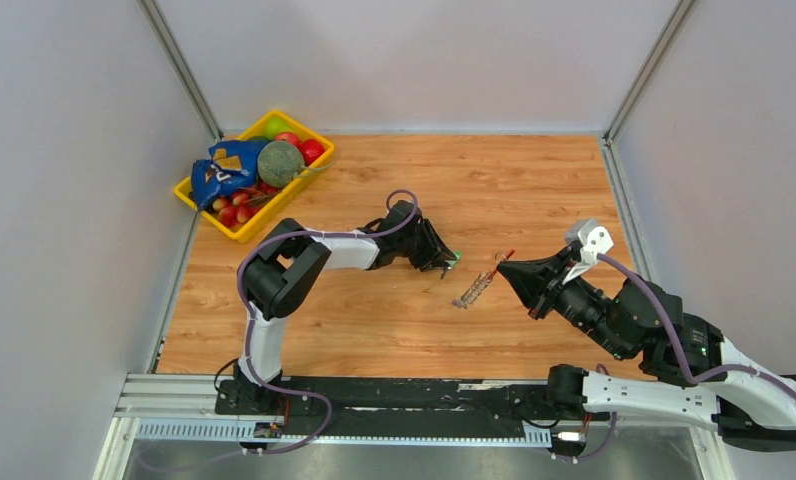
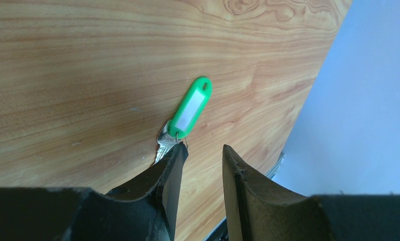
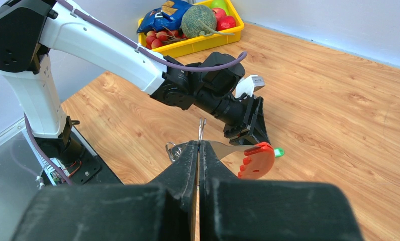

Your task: Put the keys on the keyring

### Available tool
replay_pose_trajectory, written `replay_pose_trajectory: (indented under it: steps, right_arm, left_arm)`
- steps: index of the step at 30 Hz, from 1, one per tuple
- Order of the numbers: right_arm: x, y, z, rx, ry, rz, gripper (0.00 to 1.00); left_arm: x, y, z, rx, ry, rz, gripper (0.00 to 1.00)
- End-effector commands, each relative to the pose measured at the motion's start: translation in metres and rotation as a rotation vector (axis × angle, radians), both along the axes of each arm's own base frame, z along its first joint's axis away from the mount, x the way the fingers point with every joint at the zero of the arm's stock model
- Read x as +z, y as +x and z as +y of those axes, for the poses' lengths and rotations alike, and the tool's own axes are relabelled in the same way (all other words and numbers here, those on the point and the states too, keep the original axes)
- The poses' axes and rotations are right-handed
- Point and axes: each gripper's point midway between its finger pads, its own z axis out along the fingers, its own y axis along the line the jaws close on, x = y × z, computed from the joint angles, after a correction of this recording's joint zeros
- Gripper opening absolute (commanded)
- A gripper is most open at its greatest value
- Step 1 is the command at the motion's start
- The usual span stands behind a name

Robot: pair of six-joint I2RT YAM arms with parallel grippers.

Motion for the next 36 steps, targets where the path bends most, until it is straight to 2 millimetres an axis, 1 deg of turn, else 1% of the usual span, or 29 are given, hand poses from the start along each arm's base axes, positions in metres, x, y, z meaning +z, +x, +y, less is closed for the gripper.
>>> replay_pose_trajectory:
  steps: [1, 14, 28, 36]
  right_arm:
    - [0.011, 0.0002, -0.0019, -0.007, 0.05, -0.011, 0.0]
    - [0.0089, 0.0004, -0.0015, -0.007, 0.046, -0.01, 0.0]
    - [0.0077, -0.0002, 0.0019, 0.002, 0.041, -0.006, 0.0]
    - [0.0076, -0.0003, 0.0014, 0.001, 0.044, -0.004, 0.0]
  left_arm:
    - [0.001, 0.0009, -0.0048, -0.003, 0.001, -0.01, 0.42]
    - [-0.0029, -0.0012, -0.0035, -0.002, 0.0, -0.004, 0.43]
    - [-0.0029, -0.0077, 0.0047, 0.003, 0.0, -0.004, 0.43]
    - [-0.0062, -0.0052, 0.0011, 0.001, -0.003, 0.0, 0.44]
